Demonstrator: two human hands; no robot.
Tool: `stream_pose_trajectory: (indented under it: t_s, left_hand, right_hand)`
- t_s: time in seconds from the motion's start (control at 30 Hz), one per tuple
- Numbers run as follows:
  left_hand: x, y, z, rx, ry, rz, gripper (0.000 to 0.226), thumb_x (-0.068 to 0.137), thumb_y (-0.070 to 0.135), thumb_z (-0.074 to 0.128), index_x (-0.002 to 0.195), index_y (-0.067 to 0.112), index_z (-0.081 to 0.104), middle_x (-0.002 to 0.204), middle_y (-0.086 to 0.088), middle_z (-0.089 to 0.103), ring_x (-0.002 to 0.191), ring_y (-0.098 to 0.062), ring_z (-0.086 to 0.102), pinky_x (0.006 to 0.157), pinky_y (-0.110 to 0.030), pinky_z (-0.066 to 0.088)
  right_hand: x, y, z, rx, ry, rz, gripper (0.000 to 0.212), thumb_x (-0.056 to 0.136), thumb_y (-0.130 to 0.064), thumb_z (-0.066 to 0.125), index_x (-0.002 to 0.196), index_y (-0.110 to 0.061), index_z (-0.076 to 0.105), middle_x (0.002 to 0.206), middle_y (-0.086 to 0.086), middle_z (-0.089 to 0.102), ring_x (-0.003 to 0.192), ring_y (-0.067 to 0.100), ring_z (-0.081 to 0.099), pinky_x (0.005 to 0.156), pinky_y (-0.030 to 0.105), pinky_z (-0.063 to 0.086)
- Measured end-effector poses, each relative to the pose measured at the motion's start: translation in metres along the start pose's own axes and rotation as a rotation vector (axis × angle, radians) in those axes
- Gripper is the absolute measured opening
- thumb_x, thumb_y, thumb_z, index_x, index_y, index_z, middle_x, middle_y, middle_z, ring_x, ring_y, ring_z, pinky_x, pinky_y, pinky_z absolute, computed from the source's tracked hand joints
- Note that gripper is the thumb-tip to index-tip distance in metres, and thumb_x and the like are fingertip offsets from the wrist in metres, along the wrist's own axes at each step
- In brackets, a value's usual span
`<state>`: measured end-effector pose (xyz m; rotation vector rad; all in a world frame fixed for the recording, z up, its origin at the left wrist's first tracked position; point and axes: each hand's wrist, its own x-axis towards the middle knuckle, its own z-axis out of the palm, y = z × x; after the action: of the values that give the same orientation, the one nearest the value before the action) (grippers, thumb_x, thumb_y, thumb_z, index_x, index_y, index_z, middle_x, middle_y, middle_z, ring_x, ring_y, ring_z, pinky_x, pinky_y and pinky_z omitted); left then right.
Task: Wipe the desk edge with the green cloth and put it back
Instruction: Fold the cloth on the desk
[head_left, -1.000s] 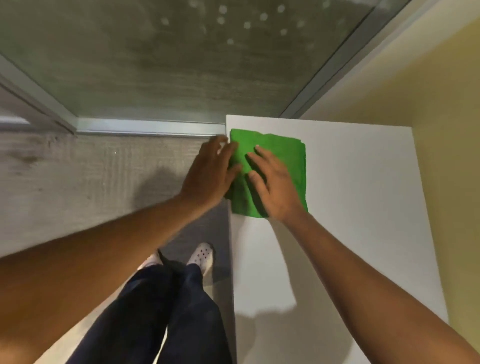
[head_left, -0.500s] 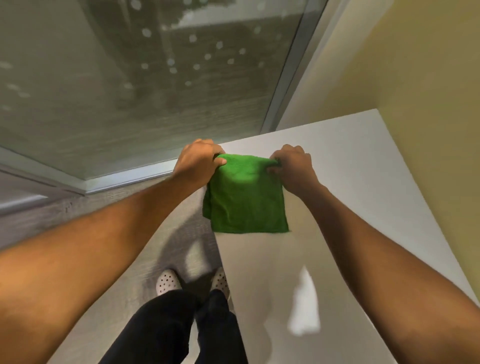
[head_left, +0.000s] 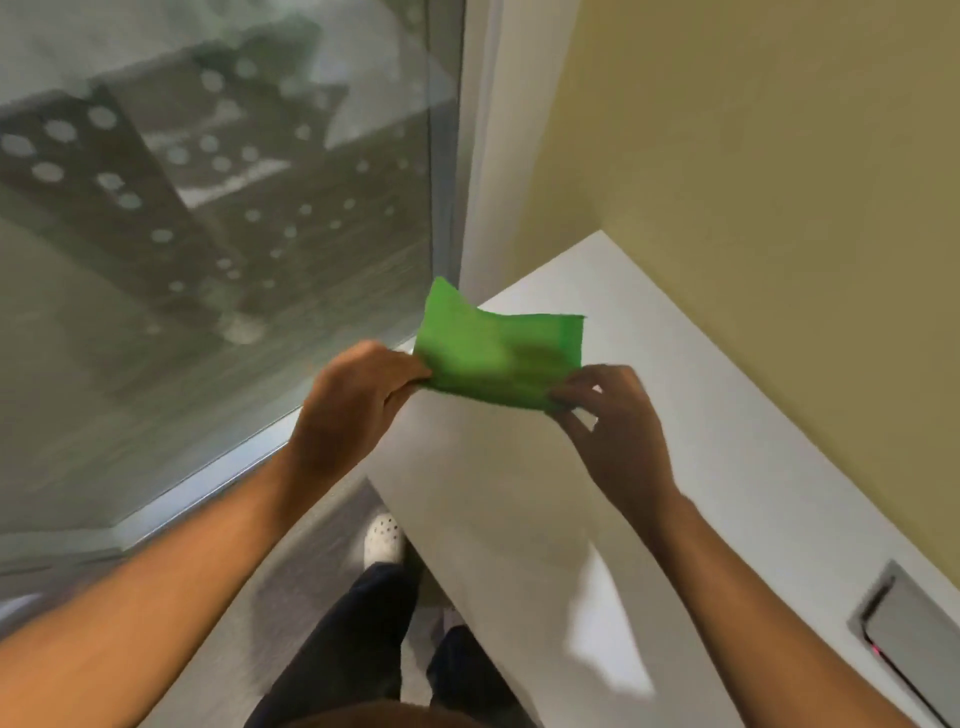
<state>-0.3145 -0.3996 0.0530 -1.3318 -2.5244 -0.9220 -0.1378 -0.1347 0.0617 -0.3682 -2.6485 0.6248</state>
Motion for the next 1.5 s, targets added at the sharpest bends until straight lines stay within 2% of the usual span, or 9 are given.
stream_pose_trajectory:
  t_s: [0.2,0.3,0.47,0.6,0.8,1.0,1.1,1.27,1.5]
  left_hand:
    - [-0.063,-0.032,0.049,-0.054,-0.525,0.056,0.016,0.099,0.005,0.07,0.113,0.004,0.075,0.115,-0.015,0.076,0.112,-0.034,0.069,0.095,-0.051,0.061]
    - [-0.074,-0.041,0.055,-0.212,-0.649,-0.095,0.025,0.104,0.007,0.06,0.128,0.009,0.066,0.134,-0.013,0.069,0.122,-0.03,0.067,0.105,-0.043,0.058]
    - [-0.053,-0.048,0.061,-0.421,-0.642,-0.295,0.017,0.108,0.017,0.057,0.124,0.023,0.055,0.112,-0.008,0.073,0.097,-0.027,0.074,0.08,-0.044,0.064]
    - [-0.02,-0.044,0.074,-0.524,-0.598,-0.434,0.019,0.111,0.02,0.054,0.129,0.015,0.055,0.126,-0.015,0.069,0.109,-0.032,0.071,0.087,-0.046,0.065]
    - [0.015,-0.033,0.107,-0.405,-0.46,-0.354,0.021,0.111,0.018,0.052,0.13,0.016,0.059,0.122,-0.013,0.073,0.107,-0.033,0.07,0.086,-0.037,0.057]
    - [0.02,-0.038,0.134,-0.177,-0.514,-0.203,0.023,0.112,0.023,0.049,0.133,0.016,0.055,0.126,-0.01,0.066,0.104,-0.036,0.069,0.088,-0.051,0.058]
    - [0.017,-0.041,0.138,-0.139,-0.465,-0.226,0.031,0.108,0.025,0.058,0.137,0.014,0.052,0.131,-0.014,0.058,0.107,-0.034,0.066,0.083,-0.05,0.06]
    - [-0.004,-0.027,0.12,-0.331,-0.251,-0.603,0.046,0.1,0.033,0.072,0.132,0.01,0.048,0.129,-0.015,0.056,0.103,-0.021,0.056,0.079,-0.034,0.051]
    - [-0.04,0.02,0.121,-0.815,-0.573,-1.412,0.036,0.098,0.044,0.073,0.113,0.012,0.064,0.106,-0.014,0.073,0.091,-0.028,0.075,0.082,-0.042,0.065]
  right_hand:
    - [-0.076,-0.015,0.055,-0.028,-0.381,0.146,0.011,0.087,-0.008,0.081,0.097,-0.008,0.078,0.119,0.008,0.078,0.123,0.033,0.07,0.102,0.039,0.057]
    - [-0.099,-0.024,0.082,-0.034,-0.554,0.383,0.013,0.101,-0.019,0.064,0.11,-0.01,0.062,0.111,0.012,0.073,0.105,0.036,0.069,0.086,0.041,0.055]
    - [-0.111,-0.025,0.089,0.136,-0.337,0.584,0.03,0.103,-0.031,0.066,0.125,-0.014,0.057,0.107,0.01,0.076,0.085,0.027,0.073,0.075,0.041,0.061]
    - [-0.098,-0.019,0.088,0.358,-0.106,0.753,0.024,0.103,-0.033,0.067,0.124,-0.021,0.06,0.095,-0.015,0.069,0.079,-0.01,0.065,0.062,0.005,0.044]
    - [-0.073,-0.004,0.103,0.29,0.009,0.864,0.014,0.109,-0.027,0.055,0.118,-0.017,0.056,0.094,-0.002,0.065,0.077,0.013,0.06,0.062,0.007,0.037]
    - [-0.061,0.01,0.122,0.147,-0.096,1.002,0.026,0.106,-0.032,0.059,0.125,-0.015,0.049,0.101,0.005,0.063,0.089,0.03,0.062,0.072,0.034,0.044]
    - [-0.063,0.006,0.123,-0.08,-0.067,0.885,0.03,0.101,-0.03,0.065,0.126,-0.015,0.057,0.119,0.007,0.06,0.1,0.029,0.062,0.079,0.043,0.054]
    - [-0.095,-0.013,0.129,-0.34,-0.151,0.098,0.037,0.09,-0.022,0.069,0.124,-0.006,0.07,0.123,0.013,0.069,0.113,0.036,0.066,0.097,0.045,0.053]
    - [-0.086,-0.018,0.127,-0.379,-0.326,0.254,0.044,0.086,-0.002,0.062,0.128,-0.002,0.073,0.124,0.017,0.074,0.112,0.039,0.072,0.091,0.048,0.064]
